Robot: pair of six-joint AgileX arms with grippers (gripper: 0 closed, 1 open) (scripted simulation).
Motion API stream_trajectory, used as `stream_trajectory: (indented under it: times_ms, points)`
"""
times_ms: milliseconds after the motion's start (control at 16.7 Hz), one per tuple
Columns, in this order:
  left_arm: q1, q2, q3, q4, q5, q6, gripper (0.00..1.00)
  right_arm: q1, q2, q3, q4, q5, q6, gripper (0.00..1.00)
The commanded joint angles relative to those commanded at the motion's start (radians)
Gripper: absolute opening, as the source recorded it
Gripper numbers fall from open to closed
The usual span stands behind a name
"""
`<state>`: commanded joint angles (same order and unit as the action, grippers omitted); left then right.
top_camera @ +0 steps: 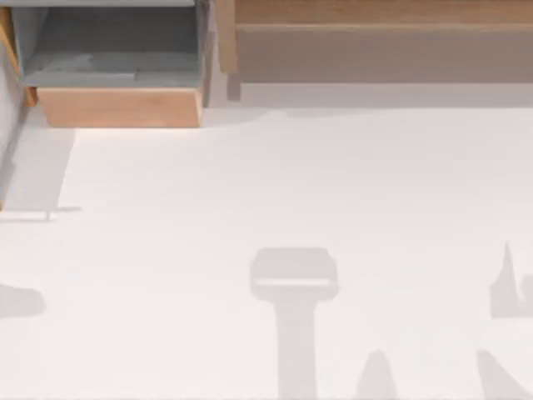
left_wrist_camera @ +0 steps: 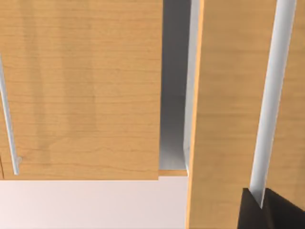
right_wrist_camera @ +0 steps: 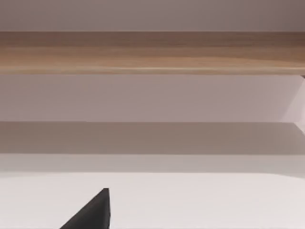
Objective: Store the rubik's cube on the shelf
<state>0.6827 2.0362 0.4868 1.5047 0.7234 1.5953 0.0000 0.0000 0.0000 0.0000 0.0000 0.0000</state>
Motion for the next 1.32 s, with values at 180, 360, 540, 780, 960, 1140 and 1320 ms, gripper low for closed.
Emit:
stream_trajectory:
  times_ms: [180, 360, 540, 780, 960, 1140, 1320]
  points:
    - [0.000, 0.000, 0.000, 0.000, 0.000, 0.000, 0.08, 0.000, 0.000, 0.000, 0.000, 0.000, 0.000, 1.00]
    - [0.000, 0.000, 0.000, 0.000, 0.000, 0.000, 0.30, 0.000, 0.000, 0.000, 0.000, 0.000, 0.000, 1.00]
    - [0.000, 0.000, 0.000, 0.000, 0.000, 0.000, 0.53, 0.000, 0.000, 0.000, 0.000, 0.000, 0.000, 1.00]
    - [0.000, 0.000, 0.000, 0.000, 0.000, 0.000, 0.83, 0.000, 0.000, 0.000, 0.000, 0.000, 0.000, 1.00]
    - [0.000, 0.000, 0.000, 0.000, 0.000, 0.000, 1.00, 0.000, 0.000, 0.000, 0.000, 0.000, 0.000, 1.00]
    - [0.000, 0.000, 0.000, 0.000, 0.000, 0.000, 1.00, 0.000, 0.000, 0.000, 0.000, 0.000, 0.000, 1.00]
    - [0.000, 0.000, 0.000, 0.000, 0.000, 0.000, 1.00, 0.000, 0.000, 0.000, 0.000, 0.000, 0.000, 1.00]
